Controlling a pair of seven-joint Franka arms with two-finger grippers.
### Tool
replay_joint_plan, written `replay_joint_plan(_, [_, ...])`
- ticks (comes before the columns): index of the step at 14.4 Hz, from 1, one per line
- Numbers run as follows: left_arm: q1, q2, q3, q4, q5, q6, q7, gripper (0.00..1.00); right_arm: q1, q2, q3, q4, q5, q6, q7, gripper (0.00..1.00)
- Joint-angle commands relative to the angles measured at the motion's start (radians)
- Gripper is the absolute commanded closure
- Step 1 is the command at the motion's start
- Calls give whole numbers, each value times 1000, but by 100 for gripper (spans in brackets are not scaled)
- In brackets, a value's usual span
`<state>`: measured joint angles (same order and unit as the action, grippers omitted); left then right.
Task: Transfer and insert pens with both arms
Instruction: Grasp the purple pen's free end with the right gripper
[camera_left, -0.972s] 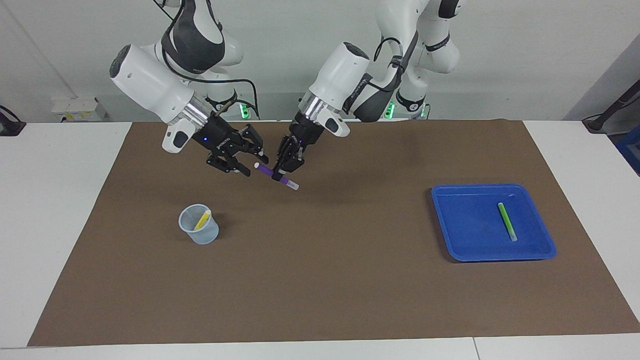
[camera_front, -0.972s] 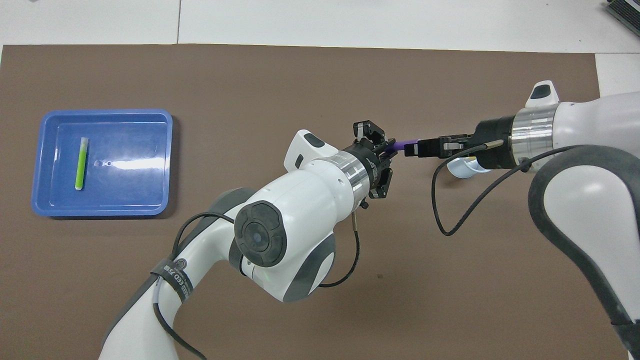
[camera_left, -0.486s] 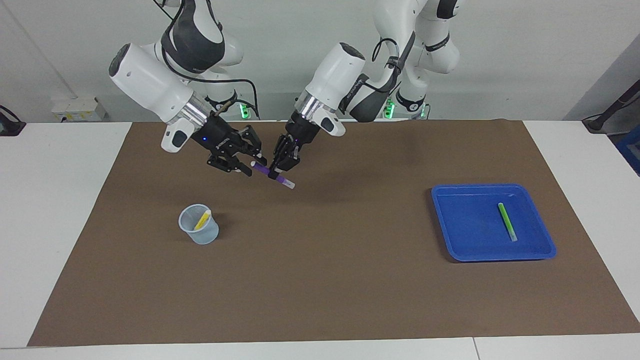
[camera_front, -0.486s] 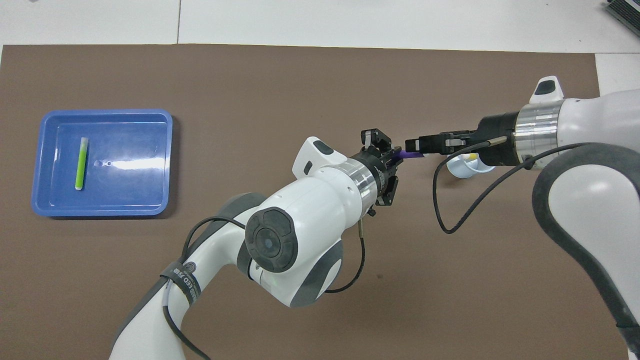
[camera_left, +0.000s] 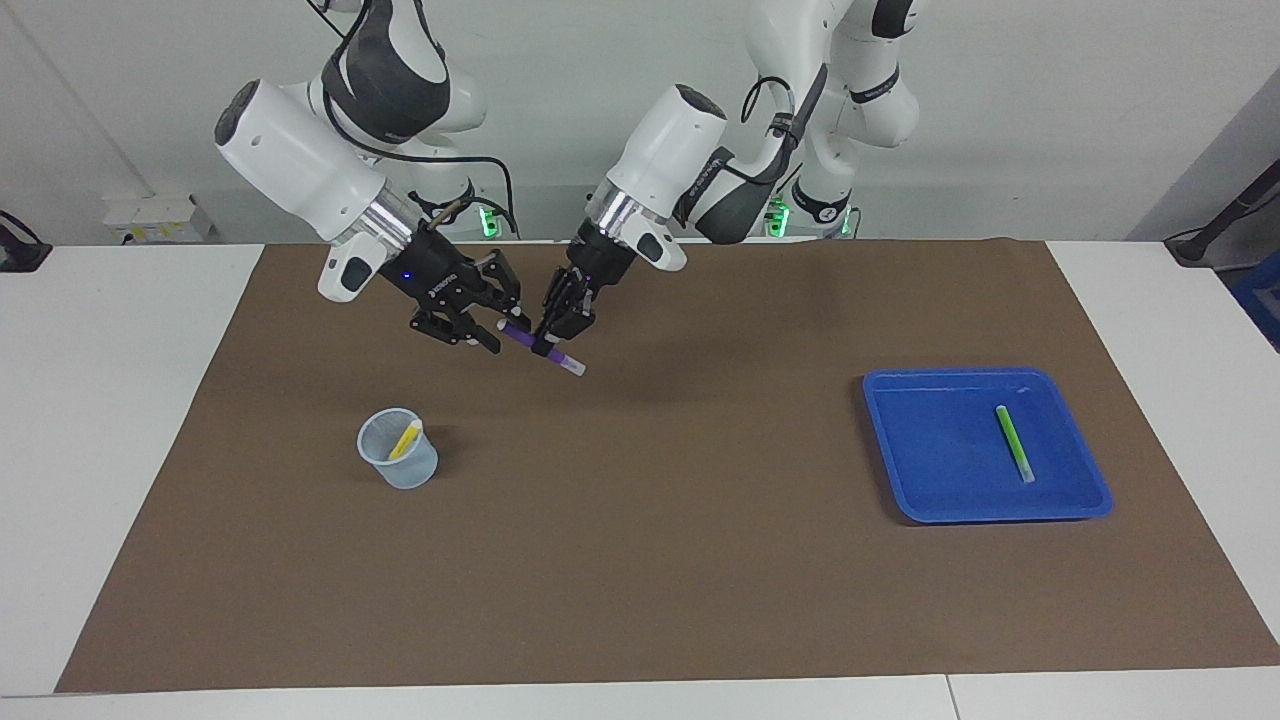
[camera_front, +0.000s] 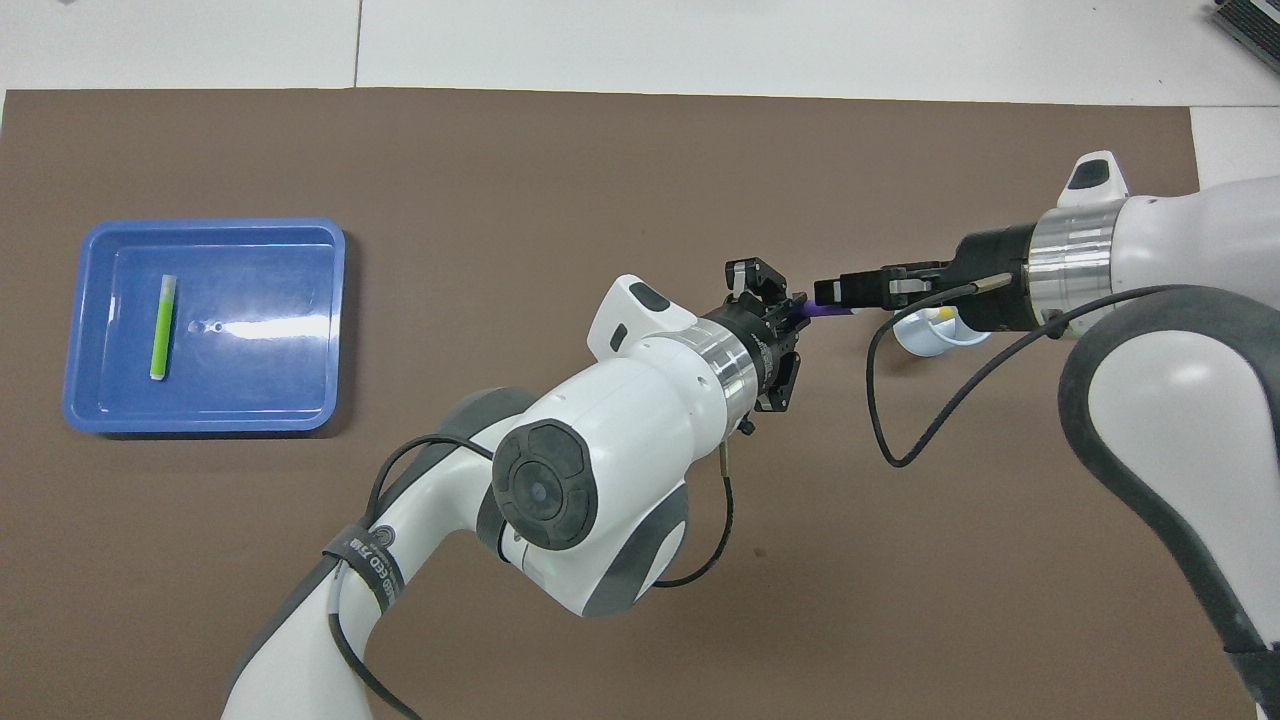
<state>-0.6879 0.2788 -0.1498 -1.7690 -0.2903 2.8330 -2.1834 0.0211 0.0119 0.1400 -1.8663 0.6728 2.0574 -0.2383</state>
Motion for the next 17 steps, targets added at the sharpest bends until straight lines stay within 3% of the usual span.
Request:
replay_joint_plan(1, [-16,-1,13,-7,-16,31,-9,100,-1,0,6,-1,-28,7,31,62])
replay_joint_plan(7, [-10,0,13,0,-18,37,-9,100,-1,0,6,-1,-28,7,30,81])
replay_joint_plan(10, [-10,-1,13,3,-18,37,-9,100,-1,0,6,-1,-28,7,28,99])
replay_joint_plan(15, [-7,-1,15,3,-13,40,2,100,-10,2,6,4,-28,3,24,100])
replay_joint_plan(16, [-7,-1,15,3,-7,39,11,77,-13,3,6,7,-28,-3,24,100])
replay_joint_plan(17, [-7,0,15,3,-4,39,11,66,-15,3,4,10,-28,-6,24,100])
